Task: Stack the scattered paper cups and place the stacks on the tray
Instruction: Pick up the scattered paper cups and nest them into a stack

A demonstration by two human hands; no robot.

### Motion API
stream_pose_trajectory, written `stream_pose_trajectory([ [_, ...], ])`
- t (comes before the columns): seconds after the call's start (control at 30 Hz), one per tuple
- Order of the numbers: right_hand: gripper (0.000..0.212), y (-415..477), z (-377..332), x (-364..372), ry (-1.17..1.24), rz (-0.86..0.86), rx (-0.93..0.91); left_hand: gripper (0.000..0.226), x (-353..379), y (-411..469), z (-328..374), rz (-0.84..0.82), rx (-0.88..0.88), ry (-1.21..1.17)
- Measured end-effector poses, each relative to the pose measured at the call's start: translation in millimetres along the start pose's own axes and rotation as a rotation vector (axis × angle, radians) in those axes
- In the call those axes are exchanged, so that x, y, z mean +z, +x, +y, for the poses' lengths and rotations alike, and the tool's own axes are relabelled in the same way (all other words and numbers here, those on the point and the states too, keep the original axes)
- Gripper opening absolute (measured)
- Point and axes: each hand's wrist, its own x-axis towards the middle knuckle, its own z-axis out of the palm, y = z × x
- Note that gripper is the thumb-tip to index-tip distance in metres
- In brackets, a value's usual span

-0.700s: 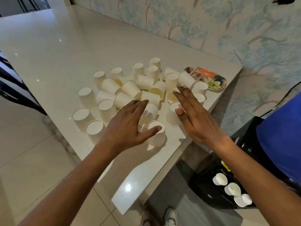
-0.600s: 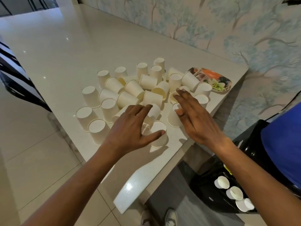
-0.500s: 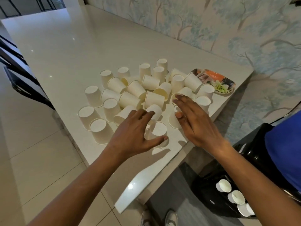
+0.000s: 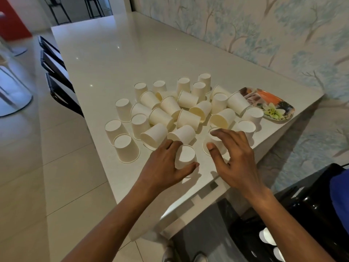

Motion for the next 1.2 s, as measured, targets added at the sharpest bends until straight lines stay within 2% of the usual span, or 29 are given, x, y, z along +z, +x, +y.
stream_pose_trajectory([
  [0.13,0.036,-5.2,-1.6,-5.4,0.093,-0.014,0.060,0.063,-16.4,1.2,1.4,0.151,-0.094,-0.221],
  [0.23,0.050,-0.3,-11.1,-10.4,0.214,-0.088,0.097,0.053,-32.0,2.5,6.4,0.225,-0.267,-0.544],
  [0.37,0.075,16.2,-23.7,-4.3,0.561,-0.276,0.250,0.051,-46.9,3.8,15.5,0.125,-0.486,-1.131],
  [0.43,0.075,23.7,-25.9,1.2,0.765,-0.315,0.302,0.047,-48.1,2.9,14.1,0.068,-0.528,-1.314],
  [0.5,0.069,29.2,-28.8,3.9,0.878,-0.318,0.329,0.049,-46.2,0.9,9.1,-0.004,-0.515,-1.372],
  [0.57,0.064,30.7,-30.8,5.1,0.907,-0.306,0.344,0.055,-43.4,-2.0,1.1,-0.074,-0.459,-1.308],
  [0.63,0.063,29.4,-29.7,7.1,0.898,-0.319,0.347,0.063,-42.8,-4.5,-7.5,-0.109,-0.349,-1.140],
  [0.77,0.069,24.6,-25.2,13.3,0.824,-0.366,0.363,0.071,-44.0,-7.2,-18.2,-0.070,-0.105,-0.683],
  [0.83,0.071,21.8,-26.9,16.4,0.801,-0.368,0.368,0.078,-41.7,-9.0,-17.1,-0.013,-0.029,-0.544],
  [0.97,0.072,16.4,-38.5,22.9,0.760,-0.356,0.380,0.082,-36.1,-11.4,-6.7,0.101,-0.016,-0.462],
  [1.07,0.072,20.9,-38.2,15.2,0.638,-0.334,0.322,0.082,-33.0,-12.4,-7.2,0.134,-0.040,-0.465],
  [1.13,0.064,28.7,-27.6,3.1,0.451,-0.254,0.284,0.083,-33.1,-13.2,-11.5,0.139,-0.063,-0.467],
  [1.2,0.058,37.2,-12.1,-7.9,0.124,-0.186,0.222,0.082,-34.0,-13.5,-16.1,0.155,-0.088,-0.470],
])
